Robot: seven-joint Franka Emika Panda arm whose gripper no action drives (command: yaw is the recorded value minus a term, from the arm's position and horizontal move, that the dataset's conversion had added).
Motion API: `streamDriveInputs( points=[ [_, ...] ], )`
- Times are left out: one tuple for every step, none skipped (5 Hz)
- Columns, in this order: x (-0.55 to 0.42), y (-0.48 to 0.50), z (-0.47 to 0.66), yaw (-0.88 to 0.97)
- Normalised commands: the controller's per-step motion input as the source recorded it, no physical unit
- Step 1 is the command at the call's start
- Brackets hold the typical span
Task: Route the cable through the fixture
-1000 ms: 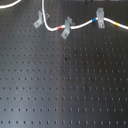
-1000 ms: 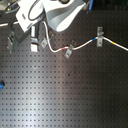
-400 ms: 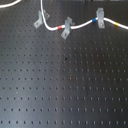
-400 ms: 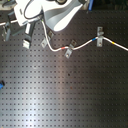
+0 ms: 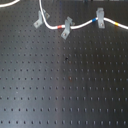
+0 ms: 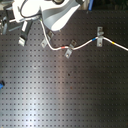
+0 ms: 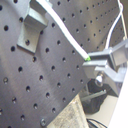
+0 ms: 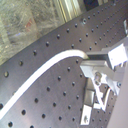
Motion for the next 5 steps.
streamDriveInputs(
  points=[
    [-0.206, -0.064, 0.06, -0.10],
    [-0.165, -0.047, 0.00, 0.00],
    [-0.070, -0.001, 0.00, 0.00],
    [-0.017, 0.278, 0.25, 0.02],
    [0.094, 0.442, 0.50, 0.01]
  ],
)
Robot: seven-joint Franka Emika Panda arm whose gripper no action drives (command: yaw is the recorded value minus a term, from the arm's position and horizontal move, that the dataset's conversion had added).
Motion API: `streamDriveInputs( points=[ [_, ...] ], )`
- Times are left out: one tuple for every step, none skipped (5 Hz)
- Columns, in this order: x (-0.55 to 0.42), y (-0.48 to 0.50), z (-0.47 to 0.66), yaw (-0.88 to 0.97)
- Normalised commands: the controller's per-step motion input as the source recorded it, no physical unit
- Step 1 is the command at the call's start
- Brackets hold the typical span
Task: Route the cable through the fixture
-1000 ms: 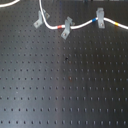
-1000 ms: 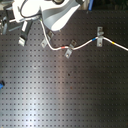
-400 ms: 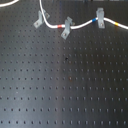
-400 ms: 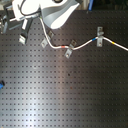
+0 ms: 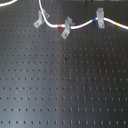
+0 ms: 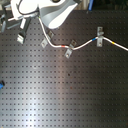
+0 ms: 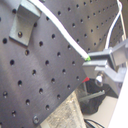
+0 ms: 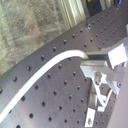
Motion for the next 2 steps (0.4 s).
streamDriveInputs(
  points=[
    [0.327, 0.388, 0.51, 0.00],
    [0.356, 0.245, 0.59, -0.04]
  ],
)
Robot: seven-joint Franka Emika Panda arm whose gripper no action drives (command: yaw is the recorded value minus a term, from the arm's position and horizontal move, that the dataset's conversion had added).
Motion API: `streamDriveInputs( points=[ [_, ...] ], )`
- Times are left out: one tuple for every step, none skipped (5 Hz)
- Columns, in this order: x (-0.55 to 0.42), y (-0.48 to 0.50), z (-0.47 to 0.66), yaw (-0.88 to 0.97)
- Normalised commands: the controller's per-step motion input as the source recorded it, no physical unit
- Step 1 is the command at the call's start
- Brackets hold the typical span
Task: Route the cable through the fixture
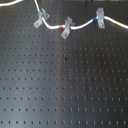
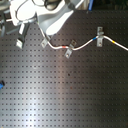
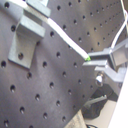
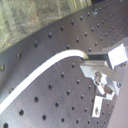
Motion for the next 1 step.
streamDriveInputs(
  points=[
    [0.158, 0.119, 0.49, -0.07]
  ],
)
